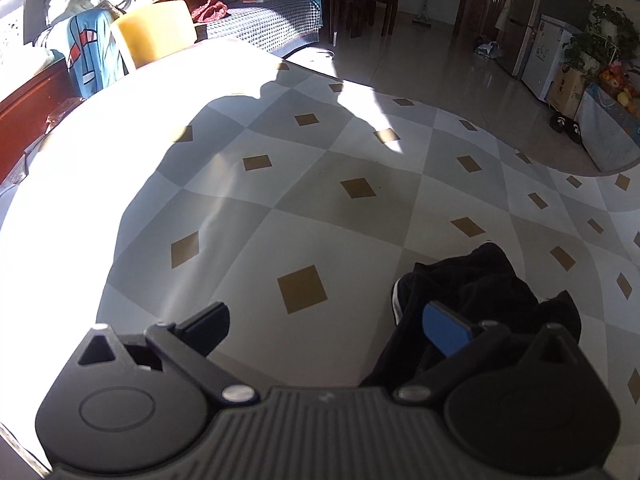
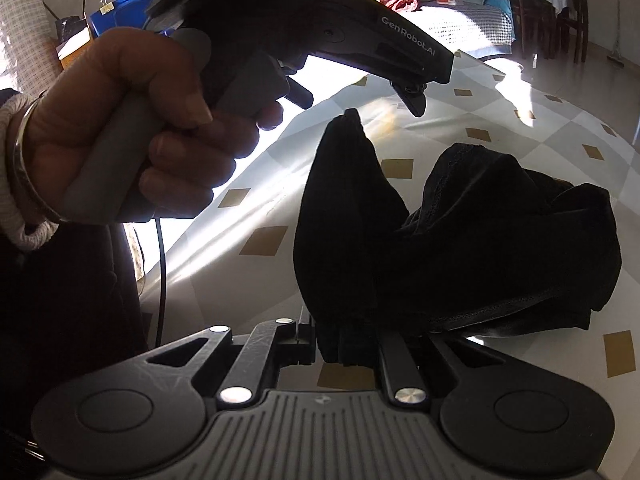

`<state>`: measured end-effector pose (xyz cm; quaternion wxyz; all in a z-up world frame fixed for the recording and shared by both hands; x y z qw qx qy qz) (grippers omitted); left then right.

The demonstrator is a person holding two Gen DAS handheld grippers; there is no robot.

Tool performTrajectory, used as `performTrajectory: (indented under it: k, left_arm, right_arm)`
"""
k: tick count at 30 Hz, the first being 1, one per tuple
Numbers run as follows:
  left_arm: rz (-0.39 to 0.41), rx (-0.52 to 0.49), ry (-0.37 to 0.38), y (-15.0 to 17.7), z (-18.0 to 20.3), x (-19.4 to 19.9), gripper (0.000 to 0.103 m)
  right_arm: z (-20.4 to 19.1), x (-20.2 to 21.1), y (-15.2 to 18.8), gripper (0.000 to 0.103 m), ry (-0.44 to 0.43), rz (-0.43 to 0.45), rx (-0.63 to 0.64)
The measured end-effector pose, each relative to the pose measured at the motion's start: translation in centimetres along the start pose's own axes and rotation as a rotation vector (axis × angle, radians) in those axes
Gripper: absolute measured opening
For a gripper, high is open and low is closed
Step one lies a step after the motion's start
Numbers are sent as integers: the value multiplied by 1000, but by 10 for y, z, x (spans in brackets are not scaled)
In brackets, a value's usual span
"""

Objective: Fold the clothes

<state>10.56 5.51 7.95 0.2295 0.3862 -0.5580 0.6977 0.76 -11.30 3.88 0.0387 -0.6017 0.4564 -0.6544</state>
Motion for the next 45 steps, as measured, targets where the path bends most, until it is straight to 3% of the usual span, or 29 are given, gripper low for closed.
performTrajectory:
  k: [5,13,21,27,32,37,40,44,45]
  left_arm:
    - [-52,-131,-20,23,21,-15,103]
    - [-117,-200,-40,43,29,-30,103]
    - [-163,-247,-42,61,36,-39,103]
    - [-197,-283,-44,74,41,-46,103]
    - [-212,-303,-33,85,44,-49,103]
    - [-214,-302,-28,86,44,-50,103]
    - [-216,-293,-24,85,42,-50,103]
    - [-212,-286,-21,84,41,-48,103]
    - [-210,-284,-20,83,41,-48,103]
  right_arm:
    - [14,18,1,35,23,23,-27]
    - [39,52,-5,42,148,79,-112]
    - [74,57,-10,48,267,124,-327]
    - [103,53,-18,49,240,191,-514]
    - [106,36,-24,52,220,183,-525]
    - [104,10,-23,52,218,113,-504]
    - [104,-6,-17,51,266,41,-470]
    - [113,-10,-4,26,312,-11,-502]
    - [115,-8,-1,24,313,-13,-519]
Point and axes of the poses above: each gripper's, at about its wrist camera, not at the fingertips, and x roughly against the way its jaws point, z to its right, y to its underside, the point moved 1 cm from there along -x, roughly the way its jaws point, and after that the axes turned 2 degrees about x, right-handed, at the moved point
